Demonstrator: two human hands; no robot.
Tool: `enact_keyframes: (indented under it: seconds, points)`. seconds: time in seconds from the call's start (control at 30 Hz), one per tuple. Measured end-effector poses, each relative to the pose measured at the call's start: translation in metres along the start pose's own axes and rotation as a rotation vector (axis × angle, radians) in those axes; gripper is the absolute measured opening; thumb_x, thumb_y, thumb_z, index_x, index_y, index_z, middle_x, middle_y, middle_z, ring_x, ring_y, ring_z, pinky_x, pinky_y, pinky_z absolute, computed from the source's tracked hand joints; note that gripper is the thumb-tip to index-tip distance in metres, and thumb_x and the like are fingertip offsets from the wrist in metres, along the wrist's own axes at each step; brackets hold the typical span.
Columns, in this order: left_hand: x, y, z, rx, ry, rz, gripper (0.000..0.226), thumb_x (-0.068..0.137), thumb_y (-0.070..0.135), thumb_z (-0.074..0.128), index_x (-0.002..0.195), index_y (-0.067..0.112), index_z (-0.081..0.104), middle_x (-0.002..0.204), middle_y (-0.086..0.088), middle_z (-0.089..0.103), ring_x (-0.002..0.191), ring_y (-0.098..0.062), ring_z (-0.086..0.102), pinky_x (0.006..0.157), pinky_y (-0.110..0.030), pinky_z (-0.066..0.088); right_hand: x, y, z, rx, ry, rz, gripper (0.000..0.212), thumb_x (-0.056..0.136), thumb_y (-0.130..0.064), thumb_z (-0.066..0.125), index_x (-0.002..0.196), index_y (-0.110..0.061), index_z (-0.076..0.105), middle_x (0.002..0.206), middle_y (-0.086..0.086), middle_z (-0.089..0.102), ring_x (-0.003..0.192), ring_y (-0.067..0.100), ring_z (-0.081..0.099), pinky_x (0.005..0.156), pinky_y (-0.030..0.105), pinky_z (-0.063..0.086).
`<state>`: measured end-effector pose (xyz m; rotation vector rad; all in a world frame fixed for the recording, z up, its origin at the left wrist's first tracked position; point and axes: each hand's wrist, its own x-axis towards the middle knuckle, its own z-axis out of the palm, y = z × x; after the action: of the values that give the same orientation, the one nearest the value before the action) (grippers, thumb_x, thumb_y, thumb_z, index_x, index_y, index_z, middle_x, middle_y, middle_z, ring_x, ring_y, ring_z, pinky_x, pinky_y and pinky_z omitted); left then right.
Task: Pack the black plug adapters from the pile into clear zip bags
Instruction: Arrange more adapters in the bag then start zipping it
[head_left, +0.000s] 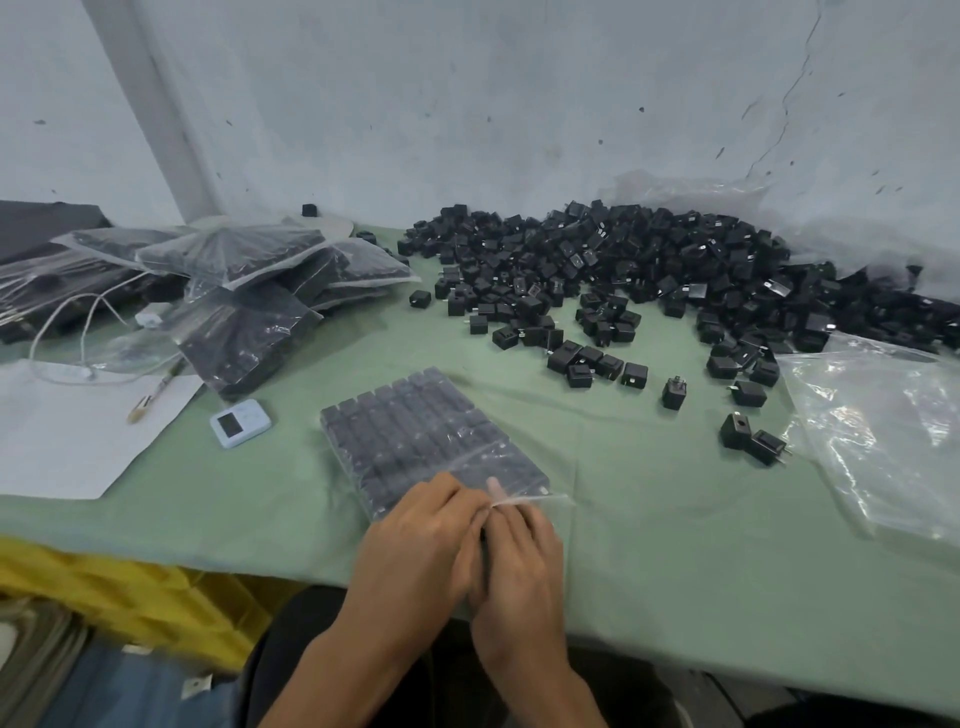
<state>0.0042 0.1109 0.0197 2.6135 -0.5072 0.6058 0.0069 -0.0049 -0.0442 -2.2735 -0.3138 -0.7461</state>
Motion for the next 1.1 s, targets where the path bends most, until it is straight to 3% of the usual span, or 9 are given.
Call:
enact_keyframes:
  seconds: [0.13,0.23,0.37,0.47,0.57,0.63,0.7,0.97,1.1]
  points:
    - [0.000,0.000,-0.002,0.007,0.004,0.002,0.005,0.090,0.017,0.065,0.087,0.020,0.068,0.084,0.007,0.058,0.076,-0.016,0.059,0.061,-0.036,0.054,0.012,0.005,-0.006,-0.297,-0.269,-0.131,0.039,0.079,-0.029,0.078,0.114,-0.013,0.072,0.142,0.009,0.057,0.132,0.035,0.051,0.108,0.047,0.031]
    - [0.005,0.000,-0.002,-0.023,0.027,-0.026,0.008,0.089,0.011,0.071,0.089,0.019,0.068,0.085,0.006,0.059,0.076,-0.016,0.059,0.063,-0.036,0.054,0.030,0.000,-0.009,-0.393,-0.513,-0.173,0.057,0.094,-0.038,0.050,0.143,-0.012,0.048,0.161,0.016,0.025,0.152,0.029,0.018,0.121,0.045,0.007]
    - [0.009,-0.004,-0.003,-0.050,0.028,-0.038,0.008,0.089,0.012,0.071,0.090,0.020,0.068,0.086,0.008,0.058,0.078,-0.012,0.057,0.066,-0.033,0.053,0.037,-0.008,-0.014,-0.327,-0.457,-0.217,0.044,0.073,-0.030,0.066,0.112,-0.012,0.070,0.122,0.011,0.068,0.114,0.023,0.065,0.105,0.035,0.042]
    - [0.006,-0.004,-0.001,-0.071,-0.018,-0.022,0.009,0.089,0.016,0.070,0.092,0.024,0.066,0.088,0.012,0.056,0.080,-0.008,0.055,0.068,-0.024,0.050,0.039,-0.004,-0.008,-0.310,-0.508,-0.313,0.043,0.073,-0.025,0.066,0.115,-0.016,0.068,0.114,0.003,0.070,0.113,0.023,0.063,0.104,0.038,0.048]
    - [0.006,-0.005,0.000,-0.092,-0.033,-0.010,0.004,0.093,0.021,0.065,0.094,0.024,0.067,0.091,0.012,0.058,0.085,-0.009,0.057,0.072,-0.028,0.051,0.047,0.001,0.001,-0.435,-0.695,-0.309,0.062,0.096,-0.037,0.037,0.155,-0.023,0.026,0.163,0.007,0.024,0.152,0.027,0.013,0.123,0.046,0.009]
    - [0.007,-0.005,-0.001,-0.096,-0.035,-0.014,0.006,0.094,0.022,0.063,0.094,0.022,0.068,0.093,0.009,0.061,0.086,-0.012,0.059,0.074,-0.032,0.053,0.055,0.002,0.006,-0.498,-0.753,-0.286,0.069,0.101,-0.044,0.029,0.159,-0.024,-0.004,0.166,0.007,-0.012,0.152,0.029,-0.015,0.123,0.046,-0.005]
    - [0.007,-0.005,-0.003,-0.105,-0.044,-0.020,0.006,0.094,0.021,0.063,0.094,0.021,0.069,0.094,0.006,0.063,0.087,-0.014,0.060,0.075,-0.035,0.053,0.065,0.000,0.010,-0.511,-0.798,-0.260,0.070,0.104,-0.043,0.028,0.157,-0.025,-0.013,0.164,0.006,-0.020,0.151,0.030,-0.018,0.123,0.044,-0.006]
    - [0.018,-0.009,-0.013,-0.189,-0.074,-0.060,0.007,0.095,0.019,0.063,0.096,0.016,0.069,0.096,0.005,0.063,0.091,-0.015,0.058,0.083,-0.037,0.048,0.092,-0.001,0.018,-0.544,-1.015,-0.365,0.080,0.100,-0.044,0.039,0.158,-0.021,-0.011,0.166,0.006,-0.016,0.152,0.025,-0.016,0.124,0.043,-0.002]
    - [0.024,-0.010,-0.018,-0.180,-0.100,-0.051,0.008,0.095,0.020,0.062,0.097,0.015,0.069,0.097,0.004,0.061,0.092,-0.016,0.058,0.083,-0.036,0.047,0.108,-0.016,0.006,-0.471,-1.225,-0.160,0.053,0.101,-0.032,0.044,0.150,-0.010,0.035,0.154,0.014,0.033,0.138,0.028,0.032,0.115,0.039,0.021]
